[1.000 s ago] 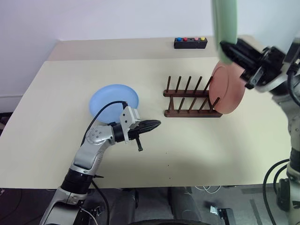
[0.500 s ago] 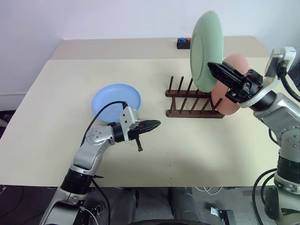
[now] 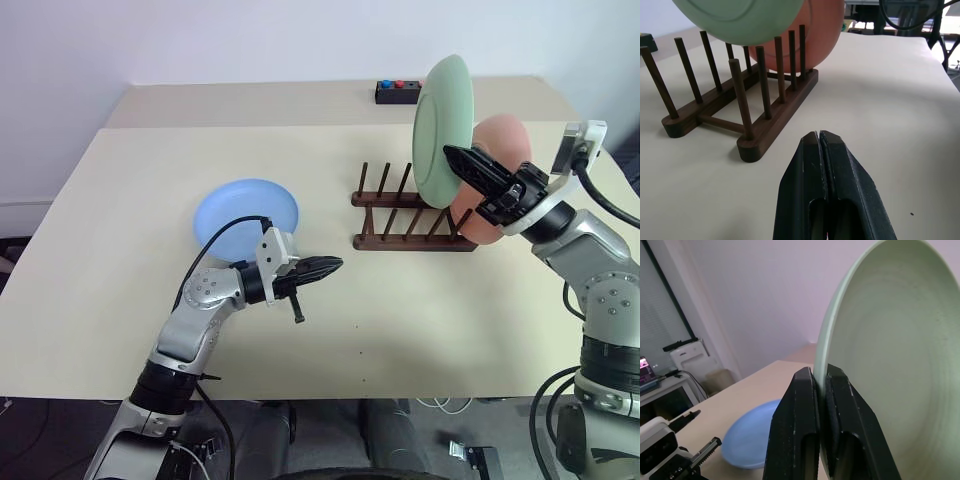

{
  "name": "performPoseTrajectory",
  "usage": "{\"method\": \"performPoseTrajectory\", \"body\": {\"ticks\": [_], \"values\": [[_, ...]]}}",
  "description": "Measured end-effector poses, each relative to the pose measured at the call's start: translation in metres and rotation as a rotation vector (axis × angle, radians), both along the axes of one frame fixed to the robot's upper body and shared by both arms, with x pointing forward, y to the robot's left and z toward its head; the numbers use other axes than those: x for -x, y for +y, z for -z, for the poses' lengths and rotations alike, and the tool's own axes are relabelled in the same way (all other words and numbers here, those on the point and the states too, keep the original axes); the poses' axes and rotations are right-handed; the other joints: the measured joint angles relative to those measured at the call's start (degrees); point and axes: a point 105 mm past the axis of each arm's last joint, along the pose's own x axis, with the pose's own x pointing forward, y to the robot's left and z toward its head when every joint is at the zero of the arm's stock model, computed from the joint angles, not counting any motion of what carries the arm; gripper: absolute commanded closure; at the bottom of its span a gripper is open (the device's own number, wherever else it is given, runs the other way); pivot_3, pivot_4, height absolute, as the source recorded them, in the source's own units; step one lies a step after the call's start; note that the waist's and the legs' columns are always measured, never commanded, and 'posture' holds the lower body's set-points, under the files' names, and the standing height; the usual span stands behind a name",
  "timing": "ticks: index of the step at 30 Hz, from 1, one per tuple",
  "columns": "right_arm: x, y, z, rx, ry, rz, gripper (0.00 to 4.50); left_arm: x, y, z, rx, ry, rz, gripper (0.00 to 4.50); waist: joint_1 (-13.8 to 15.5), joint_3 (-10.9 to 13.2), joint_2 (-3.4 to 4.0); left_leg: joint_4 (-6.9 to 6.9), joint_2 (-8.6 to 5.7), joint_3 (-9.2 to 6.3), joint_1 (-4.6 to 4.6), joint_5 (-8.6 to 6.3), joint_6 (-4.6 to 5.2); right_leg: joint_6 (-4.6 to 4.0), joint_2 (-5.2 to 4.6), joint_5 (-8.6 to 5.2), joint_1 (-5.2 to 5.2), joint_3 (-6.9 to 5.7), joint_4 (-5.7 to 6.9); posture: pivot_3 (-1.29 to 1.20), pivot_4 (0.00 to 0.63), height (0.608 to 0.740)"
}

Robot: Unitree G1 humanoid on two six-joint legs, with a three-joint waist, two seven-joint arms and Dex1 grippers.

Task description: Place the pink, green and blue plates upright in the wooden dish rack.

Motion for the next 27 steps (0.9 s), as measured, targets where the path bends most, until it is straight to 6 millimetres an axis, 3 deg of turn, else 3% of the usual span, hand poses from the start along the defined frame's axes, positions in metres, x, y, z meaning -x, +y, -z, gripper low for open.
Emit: {"method": "performPoseTrajectory", "body": {"ticks": [19, 22, 27], "values": [[-0.003, -0.005, 0.012, -0.036, 0.065, 0.027, 4.47, 0.000, 0.000, 0.000, -0.002, 0.000, 0.000, 4.50, 0.0, 0.0, 0.00, 0.00, 0.00, 0.00, 0.00, 0.00, 0.00, 0.00, 0.00, 0.00, 0.00, 0.00, 0.00, 0.00, 0.150, 0.740], [-0.002, -0.005, 0.013, -0.037, 0.068, 0.029, 3.49, 0.000, 0.000, 0.001, -0.004, -0.001, -0.001, 4.50, 0.0, 0.0, 0.00, 0.00, 0.00, 0.00, 0.00, 0.00, 0.00, 0.00, 0.00, 0.00, 0.00, 0.00, 0.00, 0.00, 0.150, 0.740], [-0.002, -0.008, 0.012, -0.041, 0.063, 0.037, 1.14, 0.000, 0.000, 0.001, -0.008, -0.002, -0.002, 4.50, 0.0, 0.0, 0.00, 0.00, 0.00, 0.00, 0.00, 0.00, 0.00, 0.00, 0.00, 0.00, 0.00, 0.00, 0.00, 0.00, 0.150, 0.740]]}}
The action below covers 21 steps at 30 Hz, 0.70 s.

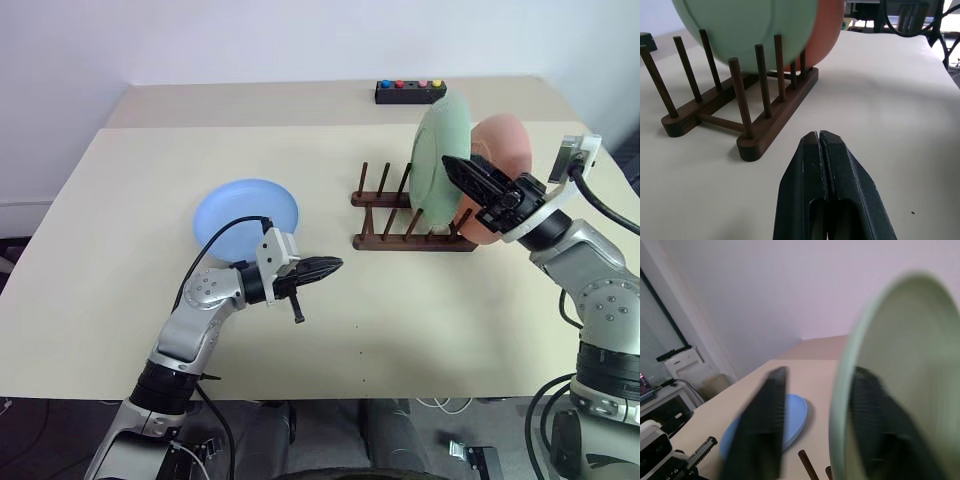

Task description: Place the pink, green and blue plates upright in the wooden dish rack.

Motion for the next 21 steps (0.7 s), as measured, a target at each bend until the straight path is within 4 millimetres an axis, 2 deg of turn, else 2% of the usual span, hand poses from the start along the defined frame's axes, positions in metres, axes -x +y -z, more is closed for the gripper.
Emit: {"method": "performPoseTrajectory", "body": {"ticks": [2, 12, 21], "values": [[0.000, 0.000, 0.000, 0.002, -0.001, 0.002, 0.19, 0.000, 0.000, 0.000, 0.000, 0.000, 0.000, 4.50, 0.0, 0.0, 0.00, 0.00, 0.00, 0.00, 0.00, 0.00, 0.00, 0.00, 0.00, 0.00, 0.00, 0.00, 0.00, 0.00, 0.150, 0.740], [-0.001, -0.002, 0.000, 0.023, -0.014, 0.023, 0.19, 0.000, 0.000, 0.000, 0.000, -0.001, 0.000, 4.50, 0.0, 0.0, 0.00, 0.00, 0.00, 0.00, 0.00, 0.00, 0.00, 0.00, 0.00, 0.00, 0.00, 0.00, 0.00, 0.00, 0.150, 0.740], [0.000, -0.004, -0.011, 0.088, -0.103, 0.090, 0.19, 0.000, -0.001, 0.000, 0.003, -0.002, 0.001, 4.50, 0.0, 0.0, 0.00, 0.00, 0.00, 0.00, 0.00, 0.00, 0.00, 0.00, 0.00, 0.00, -0.01, 0.00, -0.01, 0.00, 0.150, 0.740]]}}
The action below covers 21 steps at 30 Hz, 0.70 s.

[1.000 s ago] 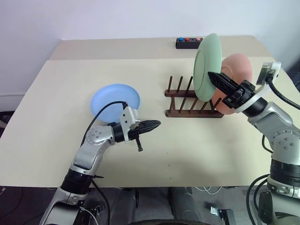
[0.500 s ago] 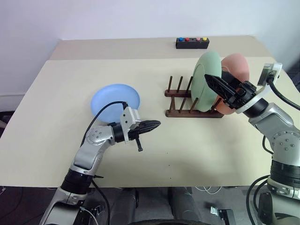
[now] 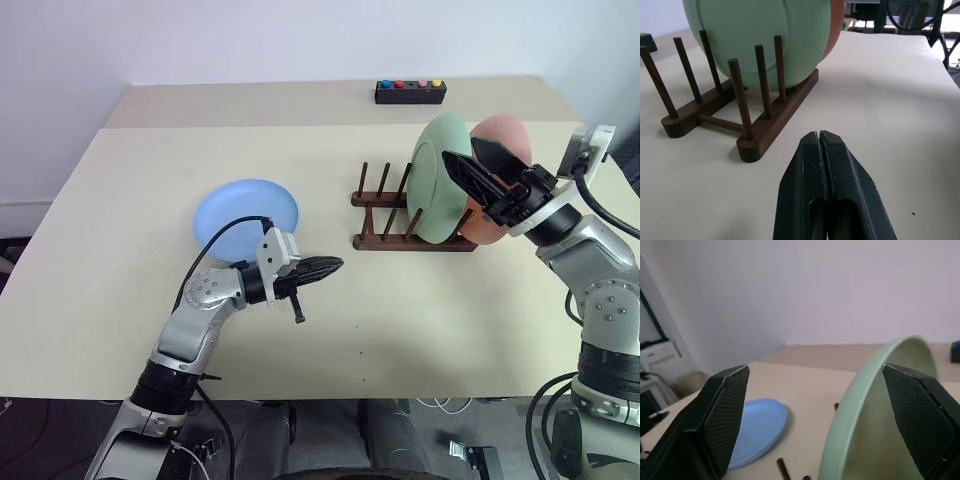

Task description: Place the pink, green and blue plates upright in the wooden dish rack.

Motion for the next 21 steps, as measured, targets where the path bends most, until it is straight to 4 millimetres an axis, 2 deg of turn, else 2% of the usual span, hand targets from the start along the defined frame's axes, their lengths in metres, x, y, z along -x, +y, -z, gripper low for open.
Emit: {"method": "performPoseTrajectory", "body": {"ticks": [4, 9, 10, 12, 14, 16, 18, 19, 21], "values": [[0.002, 0.000, -0.009, 0.038, -0.045, 0.014, 0.19, 0.000, 0.000, 0.000, 0.000, 0.004, -0.001, 4.50, 0.0, 0.0, 0.00, 0.00, 0.00, 0.00, 0.00, 0.00, 0.00, 0.00, 0.00, 0.00, 0.00, 0.00, 0.00, 0.00, 0.150, 0.740], [0.008, 0.003, -0.034, 0.145, -0.186, 0.036, 0.19, -0.004, 0.004, 0.004, 0.007, 0.095, -0.020, 4.50, 0.0, 0.0, 0.00, -0.01, 0.00, 0.00, -0.01, 0.00, 0.00, 0.00, 0.00, 0.00, -0.02, -0.01, 0.00, 0.00, 0.150, 0.740], [0.011, 0.006, -0.039, 0.182, -0.214, 0.031, 0.16, -0.007, 0.008, 0.002, 0.014, 0.117, -0.036, 3.99, -0.1, 0.0, 0.00, -0.01, 0.00, 0.00, -0.01, 0.00, 0.00, 0.00, 0.00, 0.00, -0.02, -0.01, 0.00, 0.00, 0.150, 0.740], [0.017, 0.012, -0.045, 0.258, -0.259, 0.014, 0.16, -0.015, 0.015, -0.005, 0.040, 0.141, -0.077, 3.31, -0.1, 0.0, -0.01, 0.00, 0.00, -0.01, -0.03, 0.00, 0.00, 0.01, 0.00, 0.00, -0.04, -0.02, 0.00, 0.00, 0.150, 0.740], [0.022, 0.017, -0.048, 0.342, -0.290, -0.011, 0.16, -0.026, 0.026, -0.019, 0.066, 0.134, -0.147, 2.24, 0.0, 0.0, -0.01, 0.01, 0.00, -0.01, -0.05, 0.00, 0.00, 0.01, 0.00, 0.00, -0.06, -0.02, 0.00, 0.00, 0.150, 0.740], [0.029, 0.023, -0.049, 0.437, -0.316, -0.049, 0.16, -0.043, 0.047, -0.042, 0.083, 0.077, -0.274, 1.17, 0.0, 0.1, -0.11, 0.00, 0.02, -0.03, -0.09, 0.00, 0.00, 0.01, 0.01, 0.00, -0.11, -0.04, 0.01, 0.00, 0.150, 0.740], [0.034, 0.031, -0.047, 0.508, -0.334, -0.083, 0.16, -0.061, 0.070, -0.058, 0.021, 0.017, -0.421, 0.22, -0.1, 0.1, -0.11, -0.01, 0.01, -0.01, -0.08, 0.00, 0.00, 0.01, 0.01, 0.00, -0.11, -0.03, 0.00, 0.00, 0.150, 0.740], [0.036, 0.035, -0.044, 0.530, -0.337, -0.101, 0.16, -0.069, 0.082, -0.063, -0.007, -0.005, -0.493, 0.05, -0.2, 0.1, -0.10, -0.01, 0.01, 0.01, -0.07, 0.00, 0.00, 0.01, 0.01, 0.00, -0.11, -0.02, -0.01, 0.00, 0.150, 0.740], [0.038, 0.041, -0.037, 0.564, -0.329, -0.133, 0.16, -0.079, 0.100, -0.060, -0.055, 0.006, -0.609, 0.05, -0.2, 0.1, -0.11, -0.02, 0.01, 0.02, -0.09, 0.00, 0.00, 0.02, 0.00, 0.00, -0.12, -0.02, -0.02, 0.00, 0.150, 0.740]]}}
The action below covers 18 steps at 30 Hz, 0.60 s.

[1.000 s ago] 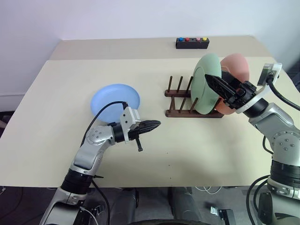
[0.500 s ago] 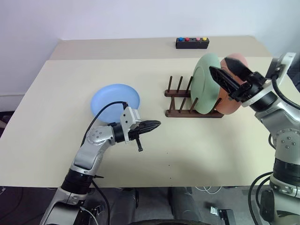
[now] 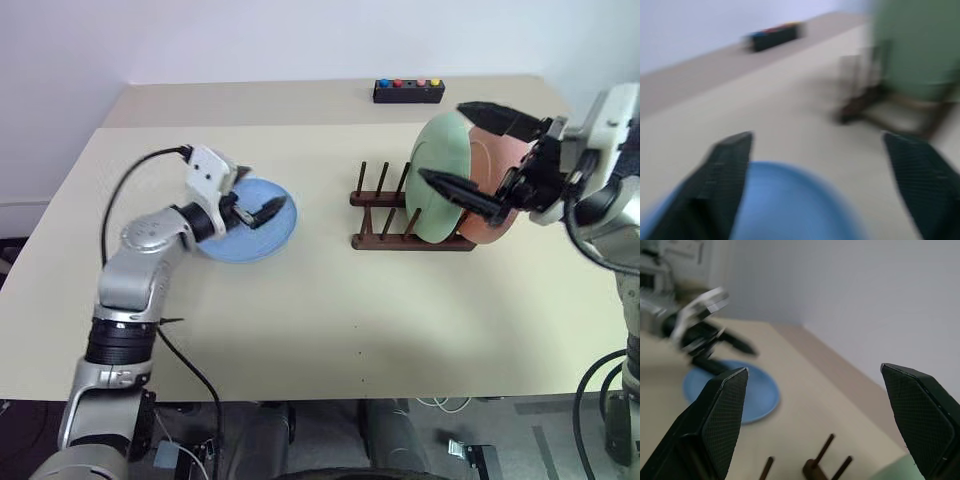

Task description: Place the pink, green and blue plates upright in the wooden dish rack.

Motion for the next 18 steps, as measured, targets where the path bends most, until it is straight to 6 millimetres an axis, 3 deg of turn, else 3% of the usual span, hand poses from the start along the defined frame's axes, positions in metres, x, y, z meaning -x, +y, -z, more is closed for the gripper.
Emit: {"method": "performPoseTrajectory", "body": {"ticks": [3, 9, 18], "values": [[0.003, 0.012, 0.016, 0.075, 0.017, -0.032, 0.16, -0.015, 0.022, 0.012, -0.007, 0.124, -0.154, 0.05, 0.2, 0.1, -0.18, 0.02, 0.00, -0.09, -0.05, 0.00, 0.00, -0.01, 0.02, 0.00, -0.07, -0.06, 0.05, 0.00, 0.150, 0.740], [0.009, 0.034, 0.042, 0.170, 0.035, -0.109, 0.16, -0.033, 0.068, 0.001, -0.041, 0.343, -0.408, 0.05, 0.0, 0.2, -0.41, 0.00, -0.02, -0.09, -0.08, 0.01, -0.01, 0.01, 0.01, 0.01, -0.08, -0.08, 0.04, 0.00, 0.150, 0.740], [0.010, 0.044, 0.057, 0.171, 0.057, -0.134, 0.16, -0.037, 0.081, 0.043, -0.092, 0.609, -0.493, 0.05, 0.0, 0.3, -0.46, -0.01, -0.02, -0.09, -0.10, 0.01, -0.02, 0.00, 0.00, 0.01, -0.13, -0.08, 0.08, 0.00, 0.150, 0.740]]}}
